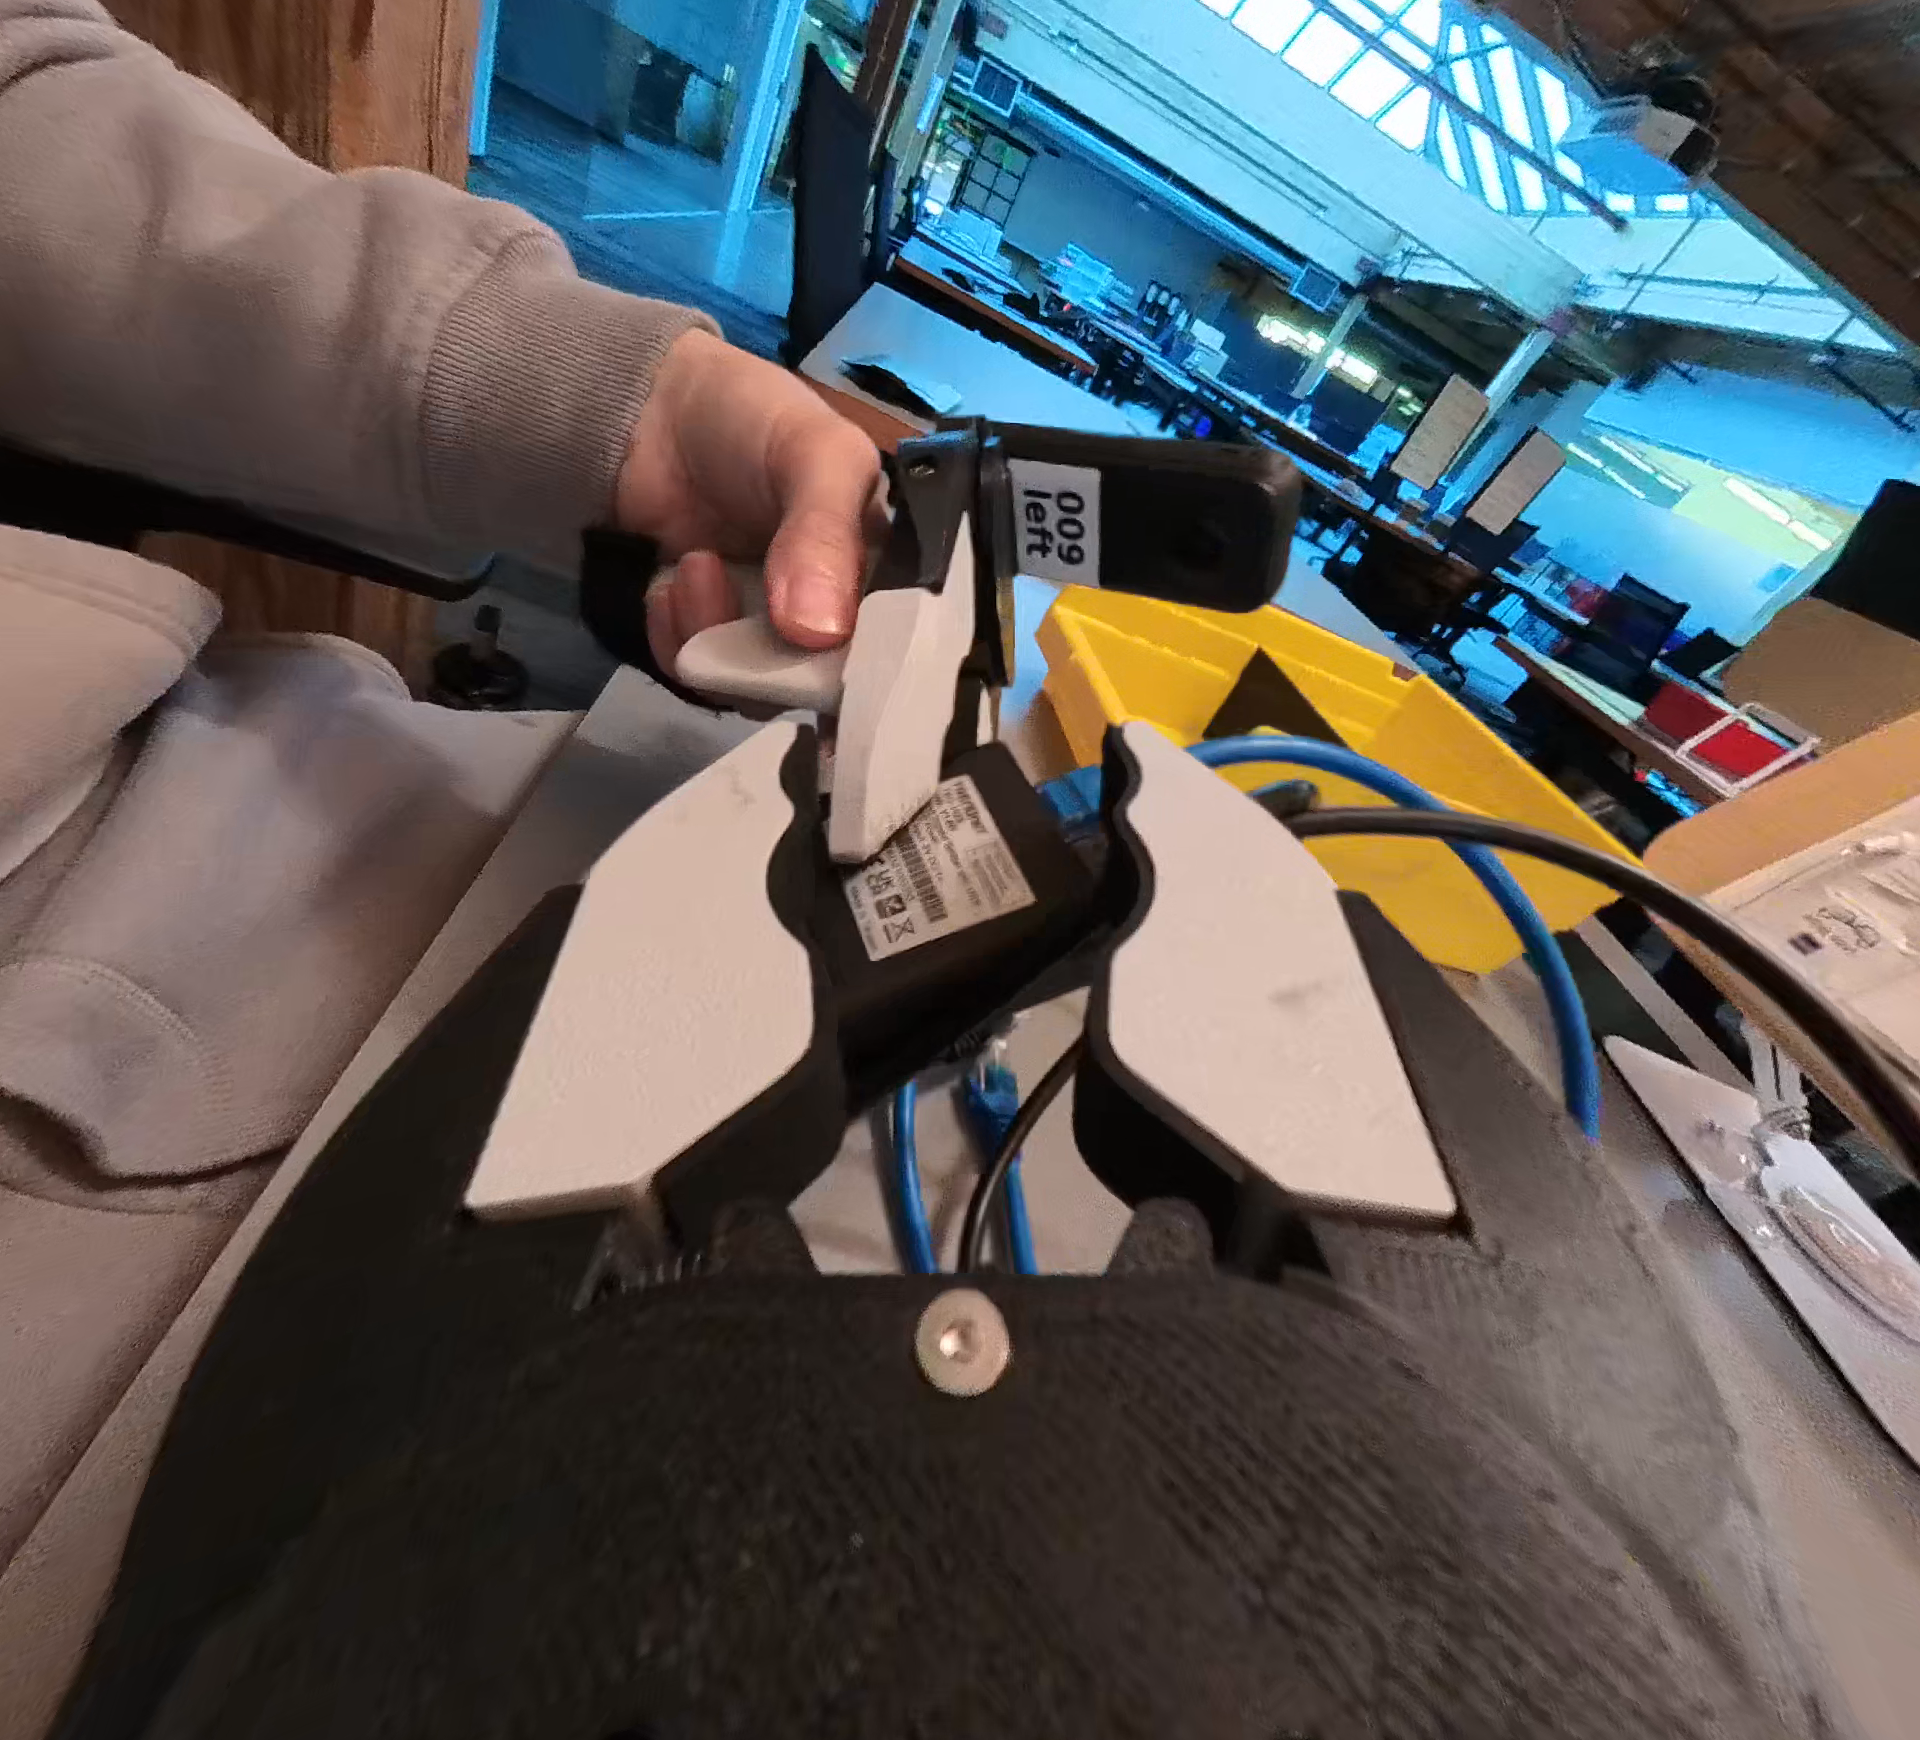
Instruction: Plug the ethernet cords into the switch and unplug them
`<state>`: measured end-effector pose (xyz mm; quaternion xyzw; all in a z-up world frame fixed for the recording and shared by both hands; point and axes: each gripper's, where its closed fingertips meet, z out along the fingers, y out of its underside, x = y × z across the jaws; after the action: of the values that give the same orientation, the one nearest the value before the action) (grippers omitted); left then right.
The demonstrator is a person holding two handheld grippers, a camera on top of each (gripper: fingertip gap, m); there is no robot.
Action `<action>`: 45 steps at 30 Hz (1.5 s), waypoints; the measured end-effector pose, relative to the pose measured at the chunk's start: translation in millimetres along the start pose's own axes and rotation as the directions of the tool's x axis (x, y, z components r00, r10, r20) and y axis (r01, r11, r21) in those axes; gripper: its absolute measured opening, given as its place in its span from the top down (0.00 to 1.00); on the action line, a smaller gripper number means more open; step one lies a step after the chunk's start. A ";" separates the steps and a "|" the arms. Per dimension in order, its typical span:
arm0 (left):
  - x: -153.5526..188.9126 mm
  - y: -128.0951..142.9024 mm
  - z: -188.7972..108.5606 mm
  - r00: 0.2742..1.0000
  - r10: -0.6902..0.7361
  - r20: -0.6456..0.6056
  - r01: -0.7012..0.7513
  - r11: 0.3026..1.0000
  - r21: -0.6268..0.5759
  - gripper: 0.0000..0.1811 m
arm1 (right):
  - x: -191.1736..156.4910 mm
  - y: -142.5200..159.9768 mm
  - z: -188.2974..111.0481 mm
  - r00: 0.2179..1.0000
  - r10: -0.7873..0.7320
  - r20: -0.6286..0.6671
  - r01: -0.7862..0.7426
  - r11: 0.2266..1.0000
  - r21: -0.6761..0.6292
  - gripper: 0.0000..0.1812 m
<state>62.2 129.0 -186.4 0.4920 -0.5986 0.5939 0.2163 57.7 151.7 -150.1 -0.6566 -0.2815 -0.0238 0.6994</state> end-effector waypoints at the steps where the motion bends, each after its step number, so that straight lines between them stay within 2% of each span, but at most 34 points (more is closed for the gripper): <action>1: 2.2 -0.1 -0.6 1.000 -0.003 -0.021 0.003 1.000 -0.002 0.87 | -0.2 4.6 0.4 1.000 -0.002 0.006 0.002 0.999 -0.034 0.71; 7: -4.9 -0.8 -5.0 1.000 0.004 -0.016 -0.005 1.000 -0.017 0.87 | 5.7 22.0 -10.0 1.000 -0.016 -0.010 0.015 0.990 -0.140 0.71; 12: -1.1 -8.4 -12.2 0.997 -0.015 -0.072 0.015 1.000 0.006 0.87 | 5.6 21.9 -16.9 1.000 0.012 0.003 -0.011 0.994 -0.111 0.73; 15: 1.9 -4.4 -11.3 0.993 -0.031 -0.114 0.027 0.999 -0.032 0.87 | 3.8 16.3 -15.8 1.000 0.017 0.011 -0.016 0.999 -0.050 0.75; 20: 4.4 6.7 -10.8 0.989 -0.008 -0.145 -0.010 0.992 -0.125 0.87 | -3.2 15.5 -16.2 0.998 0.031 0.057 -0.029 0.998 -0.051 0.72; 25: 1.4 9.3 -10.5 0.993 0.003 -0.120 -0.024 0.985 -0.171 0.87 | -5.6 18.0 -15.9 0.997 0.028 0.067 -0.022 0.997 -0.079 0.71; 27: -2.3 6.4 -10.2 0.994 -0.002 -0.105 -0.015 0.986 -0.166 0.87 | -1.9 22.5 -15.9 0.999 -0.017 0.043 0.022 0.992 -0.124 0.70; 28: -0.7 5.4 -9.9 0.993 -0.006 -0.121 -0.013 0.987 -0.162 0.87 | 1.3 20.5 -15.1 1.000 -0.017 0.022 0.019 0.993 -0.117 0.67; 32: -1.0 5.9 -7.6 0.994 0.012 -0.111 -0.031 0.985 -0.169 0.87 | 8.9 19.0 -15.1 0.999 -0.027 -0.029 0.024 0.995 -0.096 0.64; 35: 0.2 4.7 -6.4 0.993 0.007 -0.120 -0.026 0.987 -0.158 0.87 | -0.2 19.2 -15.3 0.999 0.006 0.035 -0.003 0.996 -0.090 0.70; 38: -2.0 3.8 -8.3 0.993 0.001 -0.120 -0.020 0.988 -0.155 0.87 | -0.3 21.5 -13.0 1.000 0.003 0.025 -0.001 0.996 -0.084 0.74; 45: -0.6 6.1 -9.5 0.992 0.013 -0.125 -0.035 0.983 -0.179 0.87 | -3.7 24.2 -18.5 0.994 0.082 0.067 -0.075 0.992 -0.103 0.71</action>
<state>54.3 136.8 -188.0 0.4254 -0.6416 0.5688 0.2896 71.1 136.5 -173.2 -0.7019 -0.2787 0.0128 0.6554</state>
